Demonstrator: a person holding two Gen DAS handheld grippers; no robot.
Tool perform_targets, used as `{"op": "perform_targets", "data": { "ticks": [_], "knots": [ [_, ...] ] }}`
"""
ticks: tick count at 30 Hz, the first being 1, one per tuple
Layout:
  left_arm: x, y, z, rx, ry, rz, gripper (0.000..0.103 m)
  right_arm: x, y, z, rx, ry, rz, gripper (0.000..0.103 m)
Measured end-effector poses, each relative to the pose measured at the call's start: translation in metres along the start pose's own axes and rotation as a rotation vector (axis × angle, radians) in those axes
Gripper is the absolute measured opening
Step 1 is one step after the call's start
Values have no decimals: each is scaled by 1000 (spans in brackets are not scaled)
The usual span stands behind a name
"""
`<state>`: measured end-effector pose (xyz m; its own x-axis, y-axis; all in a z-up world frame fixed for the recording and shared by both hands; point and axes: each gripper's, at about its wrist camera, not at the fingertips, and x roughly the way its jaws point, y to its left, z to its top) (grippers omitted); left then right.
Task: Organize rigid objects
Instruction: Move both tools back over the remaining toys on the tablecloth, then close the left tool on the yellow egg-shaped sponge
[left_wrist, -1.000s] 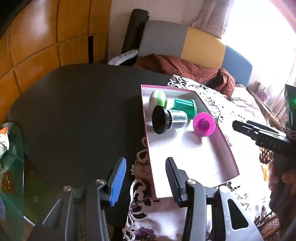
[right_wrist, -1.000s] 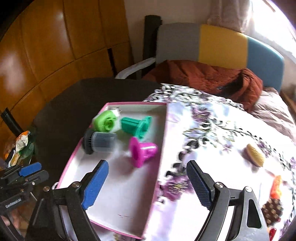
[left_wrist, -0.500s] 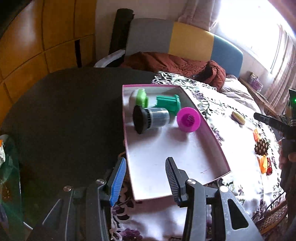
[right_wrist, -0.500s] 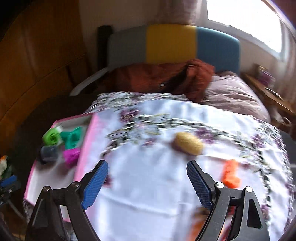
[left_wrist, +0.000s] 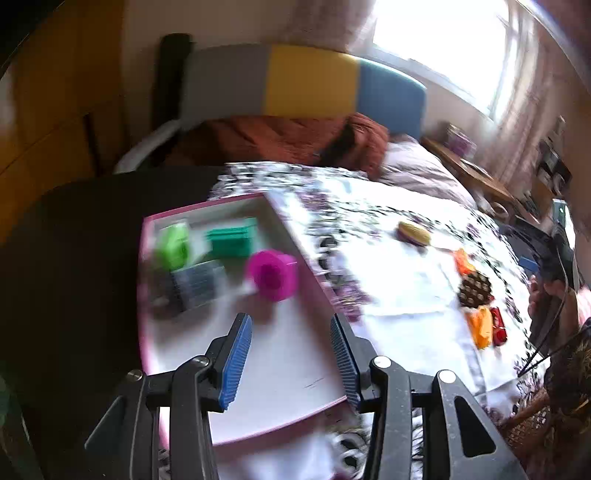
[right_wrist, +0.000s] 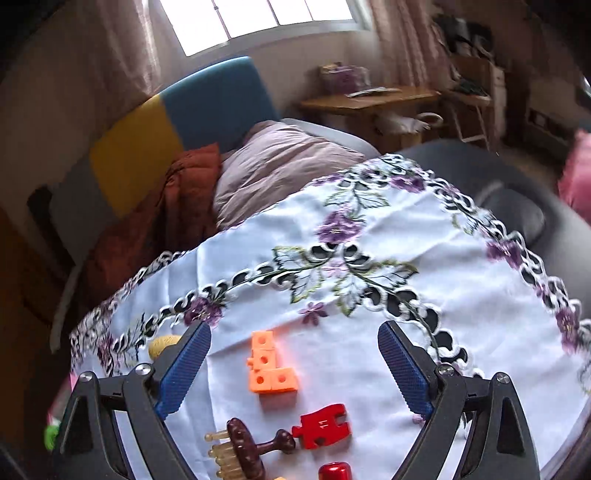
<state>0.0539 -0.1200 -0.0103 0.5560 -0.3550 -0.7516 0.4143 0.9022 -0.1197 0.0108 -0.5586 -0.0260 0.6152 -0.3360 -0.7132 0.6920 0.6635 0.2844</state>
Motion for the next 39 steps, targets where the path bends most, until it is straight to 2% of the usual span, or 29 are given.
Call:
{"op": "perform_targets", "data": {
  "ticks": [3,8,10,13,19,24,29,39],
  "knots": [
    [19,-25,12,34,38,-43,45,2,-1,0,20,21,16,93],
    [55,-67,36,94,79,-91,59,0,2,-7,20,36,34,94],
    [66,-81,43,117,85,-101,69,-3,1,-7,33,30,41,94],
    [94,-104,58,163,108,-119,77,-4,-3,-6,59,32,53,95],
    [147,-142,81,207,165,-172,83,-4,-11,-4,106,41,73,95],
    [186,-166,101,248,172,-168,86,-1,-11,-3,114,56,93,96],
    [215,-181,117,268,195,-177,101,3,-9,-3,116,76,113,96],
    [263,-202,126,336,243,-133,101,5,-11,-3,135,95,144,97]
  ]
}}
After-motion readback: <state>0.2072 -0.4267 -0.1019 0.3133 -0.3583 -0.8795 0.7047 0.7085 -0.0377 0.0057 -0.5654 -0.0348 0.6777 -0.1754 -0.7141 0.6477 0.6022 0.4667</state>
